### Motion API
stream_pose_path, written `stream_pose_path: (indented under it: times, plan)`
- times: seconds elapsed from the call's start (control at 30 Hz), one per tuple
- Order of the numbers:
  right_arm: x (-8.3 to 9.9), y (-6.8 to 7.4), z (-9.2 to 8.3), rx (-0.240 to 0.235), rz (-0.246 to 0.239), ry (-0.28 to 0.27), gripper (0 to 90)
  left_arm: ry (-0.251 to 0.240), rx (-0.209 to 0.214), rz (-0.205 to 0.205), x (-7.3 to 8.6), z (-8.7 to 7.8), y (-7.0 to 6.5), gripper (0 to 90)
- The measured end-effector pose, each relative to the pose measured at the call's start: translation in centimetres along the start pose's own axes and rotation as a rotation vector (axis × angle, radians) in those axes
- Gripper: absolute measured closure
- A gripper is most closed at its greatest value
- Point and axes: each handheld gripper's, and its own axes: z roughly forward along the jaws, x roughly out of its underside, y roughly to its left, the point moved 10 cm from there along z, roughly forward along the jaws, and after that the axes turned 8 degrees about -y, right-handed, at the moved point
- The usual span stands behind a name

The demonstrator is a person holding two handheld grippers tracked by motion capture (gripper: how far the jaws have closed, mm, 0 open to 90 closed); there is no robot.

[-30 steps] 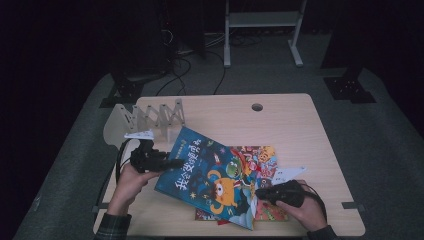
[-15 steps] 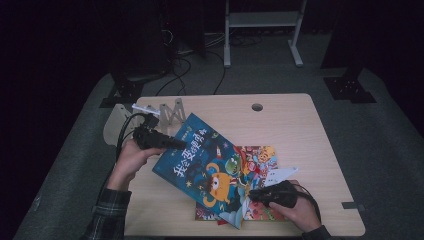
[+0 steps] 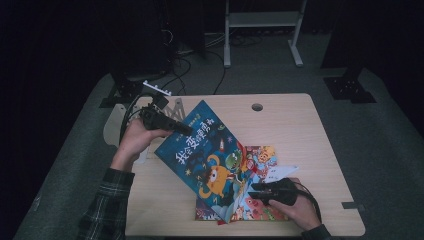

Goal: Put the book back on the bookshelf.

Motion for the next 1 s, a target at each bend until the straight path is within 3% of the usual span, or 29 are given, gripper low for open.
stream_pose_path:
  times: [0.07, 0.2, 0.53, 0.83, 1.0]
  plan:
    - [0.0, -0.6, -0.4, 0.028, 0.013, -0.012, 60.1, 0.008, -0.011, 0.012, -0.5, -0.1, -0.4, 71.6]
    - [0.2, -3.0, -1.9, 0.131, 0.044, -0.049, 51.4, 0.031, -0.026, 0.033, -1.3, -0.1, -1.1, 72.3]
    - [1.4, -7.4, -4.3, 0.292, 0.112, -0.08, 33.7, 0.083, -0.037, 0.074, -2.9, -0.1, -2.4, 75.2]
    - [3.5, -11.7, -7.1, 0.462, 0.188, -0.118, 28.1, 0.142, -0.034, 0.112, -4.1, 0.3, -4.1, 78.1]
    - [5.2, -13.7, -8.2, 0.537, 0.235, -0.103, 27.2, 0.167, -0.049, 0.139, -4.8, 0.0, -5.3, 80.2]
